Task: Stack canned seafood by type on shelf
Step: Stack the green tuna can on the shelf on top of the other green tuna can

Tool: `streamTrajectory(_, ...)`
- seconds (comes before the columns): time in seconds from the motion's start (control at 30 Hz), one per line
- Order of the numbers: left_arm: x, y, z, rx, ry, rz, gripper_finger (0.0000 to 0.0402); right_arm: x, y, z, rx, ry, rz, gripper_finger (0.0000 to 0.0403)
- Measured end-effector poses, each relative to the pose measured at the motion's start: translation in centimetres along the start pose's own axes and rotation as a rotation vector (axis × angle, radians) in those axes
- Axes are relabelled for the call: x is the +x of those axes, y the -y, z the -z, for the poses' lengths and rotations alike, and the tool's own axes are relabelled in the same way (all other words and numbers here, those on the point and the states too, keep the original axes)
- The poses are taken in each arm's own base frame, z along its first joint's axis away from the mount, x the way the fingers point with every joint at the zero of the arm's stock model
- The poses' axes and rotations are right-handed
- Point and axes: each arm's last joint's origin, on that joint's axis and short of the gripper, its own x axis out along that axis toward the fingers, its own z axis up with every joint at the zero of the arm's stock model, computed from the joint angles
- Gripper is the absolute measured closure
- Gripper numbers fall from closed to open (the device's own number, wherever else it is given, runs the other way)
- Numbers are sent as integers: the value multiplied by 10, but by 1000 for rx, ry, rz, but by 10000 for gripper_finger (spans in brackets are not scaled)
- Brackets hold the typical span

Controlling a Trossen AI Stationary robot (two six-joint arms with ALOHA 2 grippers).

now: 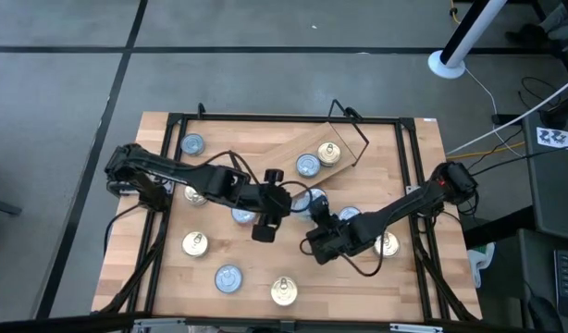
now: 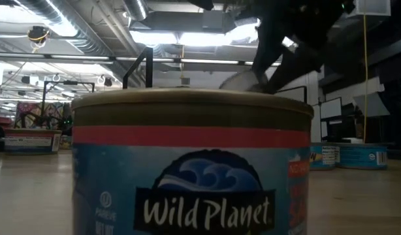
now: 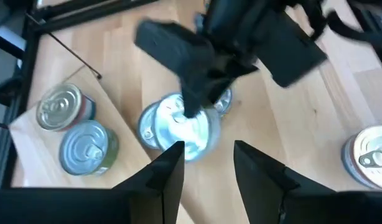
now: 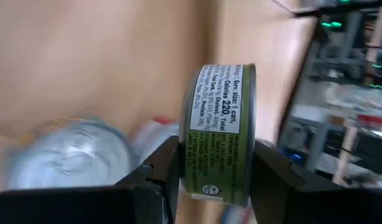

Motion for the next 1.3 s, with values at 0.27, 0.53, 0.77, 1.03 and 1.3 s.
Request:
streamTrajectory(0.27, -5, -5, 0, 25, 2, -41, 268, 4, 45, 25, 103, -86, 95, 266)
streamTrajectory(0.53, -5, -6, 1, 24, -4, -45, 269, 47, 85, 51, 198, -146, 53, 267)
streamTrajectory(0.77, -5, -6, 1, 24, -5, -45, 270, 72, 102, 69, 224, -140, 24, 267)
streamTrajectory(1.03, -5, -6, 1, 42, -5, -45, 270, 79, 107, 76, 256, -122, -35, 267)
streamTrajectory(1.3, -4, -6, 1, 42, -5, -45, 270, 85, 112, 84, 273, -136, -49, 247)
